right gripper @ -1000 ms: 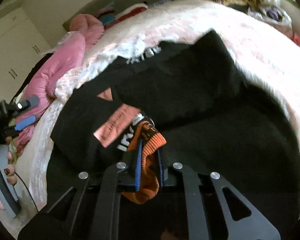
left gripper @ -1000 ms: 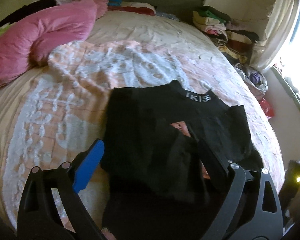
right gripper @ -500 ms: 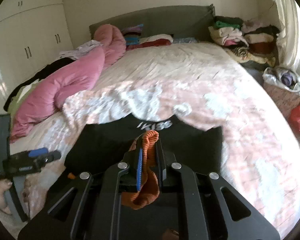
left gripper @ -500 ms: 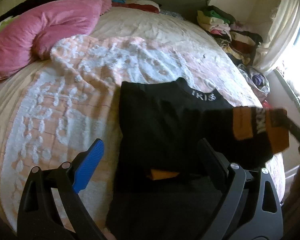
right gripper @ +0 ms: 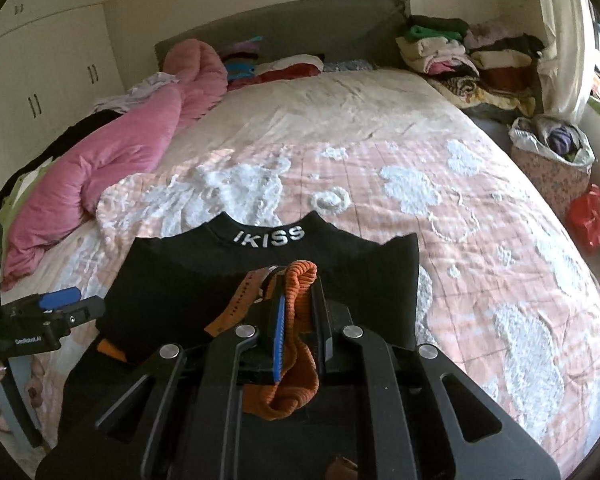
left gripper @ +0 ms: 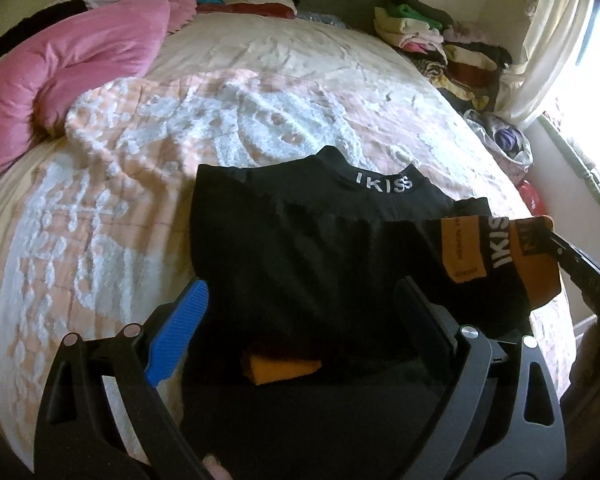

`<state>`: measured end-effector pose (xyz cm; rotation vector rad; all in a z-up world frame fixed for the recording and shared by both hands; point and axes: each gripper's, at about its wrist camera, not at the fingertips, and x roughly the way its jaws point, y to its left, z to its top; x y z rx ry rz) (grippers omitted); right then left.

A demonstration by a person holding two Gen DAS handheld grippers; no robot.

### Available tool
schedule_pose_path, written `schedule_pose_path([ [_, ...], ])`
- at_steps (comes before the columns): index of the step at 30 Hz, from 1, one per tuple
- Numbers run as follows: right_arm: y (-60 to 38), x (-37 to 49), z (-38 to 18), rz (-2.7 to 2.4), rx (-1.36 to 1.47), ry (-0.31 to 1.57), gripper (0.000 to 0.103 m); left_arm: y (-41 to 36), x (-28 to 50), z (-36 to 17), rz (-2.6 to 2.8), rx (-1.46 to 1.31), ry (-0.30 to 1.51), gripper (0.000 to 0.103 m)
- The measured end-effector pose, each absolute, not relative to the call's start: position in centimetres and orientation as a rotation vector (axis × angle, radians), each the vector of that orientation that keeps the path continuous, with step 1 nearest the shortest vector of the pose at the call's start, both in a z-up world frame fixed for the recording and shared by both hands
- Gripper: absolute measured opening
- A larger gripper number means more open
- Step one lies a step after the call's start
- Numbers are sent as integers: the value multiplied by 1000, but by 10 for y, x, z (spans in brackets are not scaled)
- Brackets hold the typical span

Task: Fold small clothes
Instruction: 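Lay the orange cuff flat on the shirt body with the right tool and release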

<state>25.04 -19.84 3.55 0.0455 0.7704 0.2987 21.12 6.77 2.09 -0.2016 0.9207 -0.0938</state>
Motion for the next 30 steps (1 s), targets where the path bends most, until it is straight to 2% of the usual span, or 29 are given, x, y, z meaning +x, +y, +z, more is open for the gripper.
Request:
schedule_pose_path([
  [23,-217,255,19,217,91,810,13,41,238,-7,-129,-111,1001,87],
  [24,-219,254,17,219,100,813,13,41,239,-9,-131,-112,1005,86],
  [26,-221,251,13,235,120,824,13,42,239,-13,-128,-116,1012,76],
  [30,-212,241,6,295,139,848,20,43,237,-18,-130,-126,1020,62],
])
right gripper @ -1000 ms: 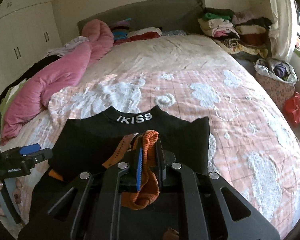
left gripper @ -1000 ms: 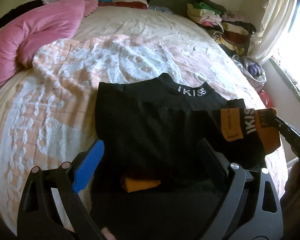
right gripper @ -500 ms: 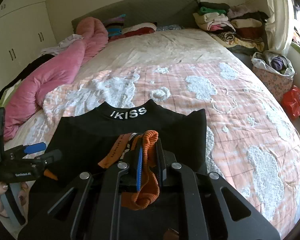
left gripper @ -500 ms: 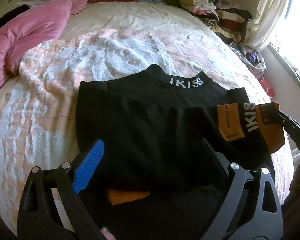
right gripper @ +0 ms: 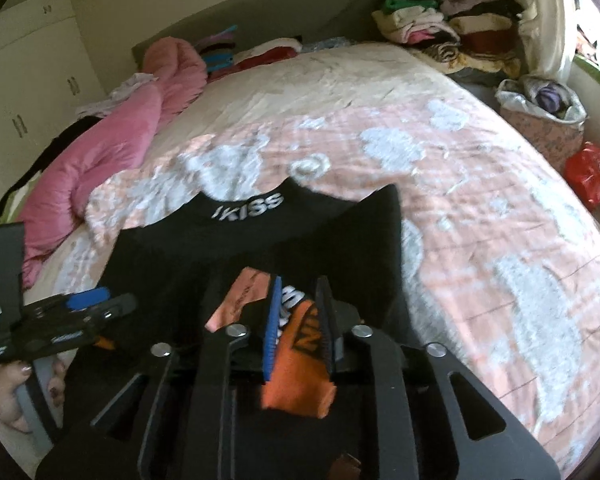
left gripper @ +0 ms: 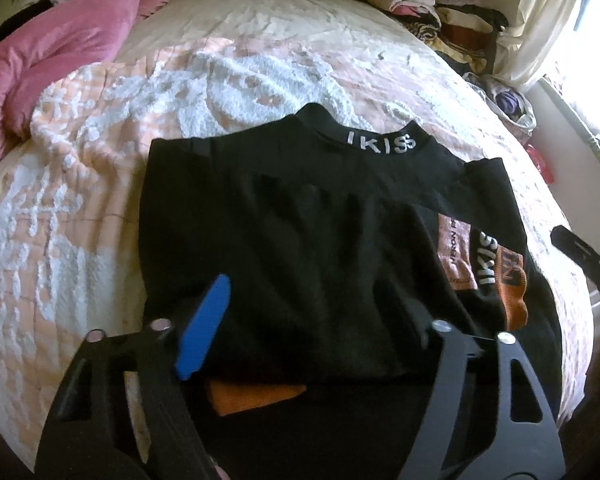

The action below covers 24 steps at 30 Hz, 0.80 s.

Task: Fold small clothes
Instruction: 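Lay the orange cuff flat on the shirt body with the right tool and release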

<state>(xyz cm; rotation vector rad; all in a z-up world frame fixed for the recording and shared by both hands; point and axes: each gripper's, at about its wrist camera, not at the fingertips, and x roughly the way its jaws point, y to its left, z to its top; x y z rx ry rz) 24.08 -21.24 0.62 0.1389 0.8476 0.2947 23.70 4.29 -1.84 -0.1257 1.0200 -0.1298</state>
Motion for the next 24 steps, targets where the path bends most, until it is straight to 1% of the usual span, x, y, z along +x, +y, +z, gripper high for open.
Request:
schedule_pose_path([
  [2,-204,237,1,326,138,867,22,43,236,-21,-133,-117,1028,60],
  [4,-194,235,-4,346,132,887,25,44,236,-24,-136,-114,1036,60],
  [10,-171,234,-24,383,116,962,29,46,236,-32,-137,-106,1053,60],
  [14,-173,240,-45,285,56,1038,32,45,237,-34,-140,-97,1057,60],
  [17,-183,239,-52,291,129,1041,32,45,238,-34,-142,-90,1060,60],
  [20,-184,236,-48,288,134,1030,32,44,238,-35,-142,-75,1062,60],
  [21,-184,234,-46,292,130,1024,34,43,238,-35,-142,-72,1060,60],
  [24,-187,230,-40,288,126,1011,48,43,238,-35,-141,-73,1058,60],
])
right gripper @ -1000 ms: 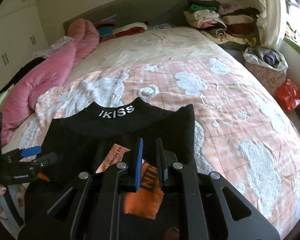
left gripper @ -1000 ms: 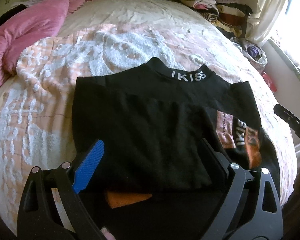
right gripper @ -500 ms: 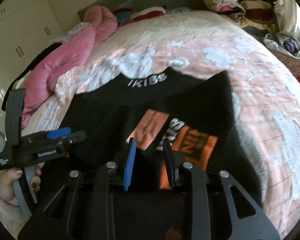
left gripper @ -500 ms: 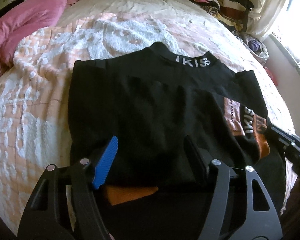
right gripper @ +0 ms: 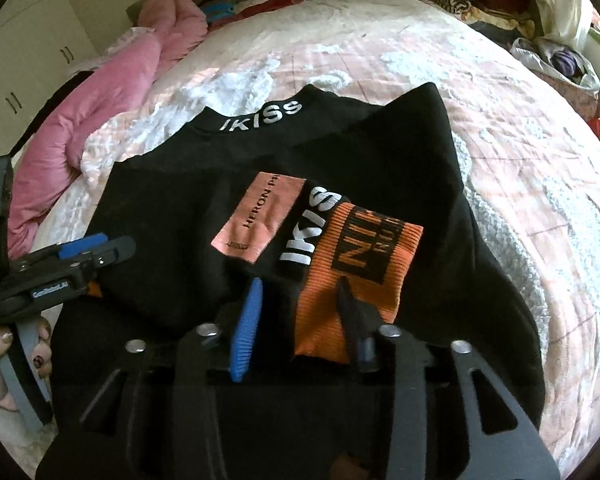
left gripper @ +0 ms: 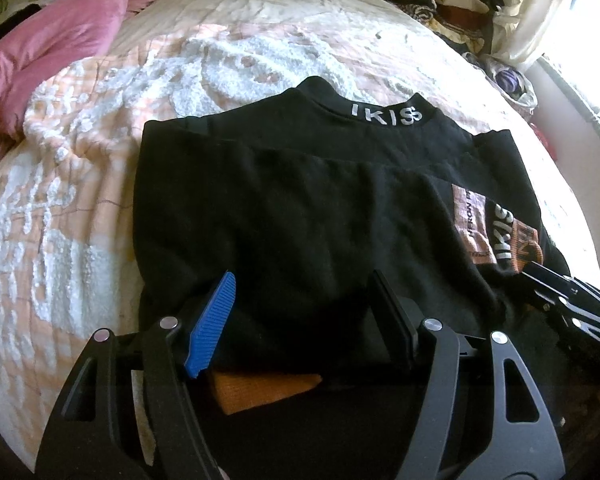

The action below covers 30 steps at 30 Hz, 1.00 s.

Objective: Fold small clothes

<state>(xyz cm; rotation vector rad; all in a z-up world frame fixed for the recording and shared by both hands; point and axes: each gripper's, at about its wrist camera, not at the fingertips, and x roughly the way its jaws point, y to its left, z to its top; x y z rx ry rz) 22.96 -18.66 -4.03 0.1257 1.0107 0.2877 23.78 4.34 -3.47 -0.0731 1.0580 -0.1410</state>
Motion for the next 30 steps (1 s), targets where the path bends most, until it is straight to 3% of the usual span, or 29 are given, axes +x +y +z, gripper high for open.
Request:
schedule_pose_path([
  [4,-194,227,-31,280,148,982,49,43,239,-33,-143,-75,1055,60],
  [10,-201,218,-13,296,197,935,65,42,234,-25,-148,-90,1041,60],
  [15,-199,210,2,310,196,902,67,40,227,-13,-158,-93,1015,60],
  [17,-199,206,7,317,200,892,79,39,223,-8,-160,-89,1004,61],
  [30,-199,179,41,340,213,803,90,50,188,31,-138,-92,915,81],
])
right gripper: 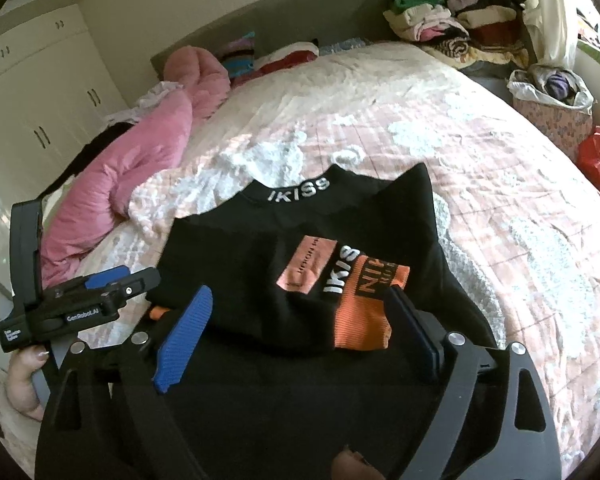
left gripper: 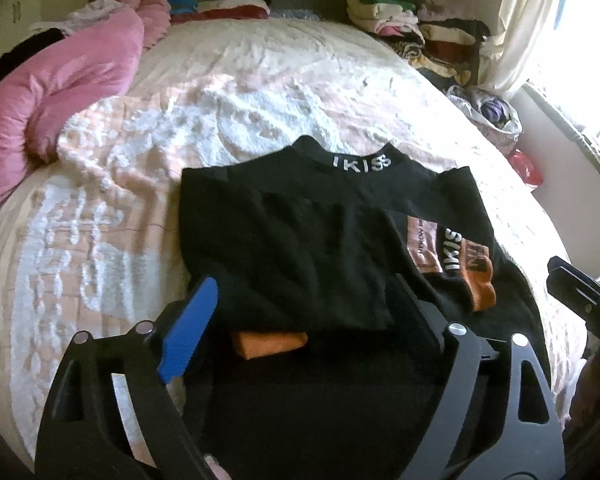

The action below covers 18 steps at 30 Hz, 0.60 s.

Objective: Fold small clothes

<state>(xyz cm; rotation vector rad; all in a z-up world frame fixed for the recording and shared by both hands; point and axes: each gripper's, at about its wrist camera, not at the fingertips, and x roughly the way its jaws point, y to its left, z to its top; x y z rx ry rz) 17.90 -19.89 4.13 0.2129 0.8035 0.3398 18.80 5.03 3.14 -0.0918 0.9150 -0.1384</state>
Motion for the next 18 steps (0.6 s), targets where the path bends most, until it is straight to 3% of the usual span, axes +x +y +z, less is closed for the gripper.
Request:
schedule_pose_path([
  [5,-200,166,55,352,204,770,93,59,175,44,-112,-98,886,93],
  [18,-212,136,72,340,195,729,96,79,136,53,-64,-104,862,94],
])
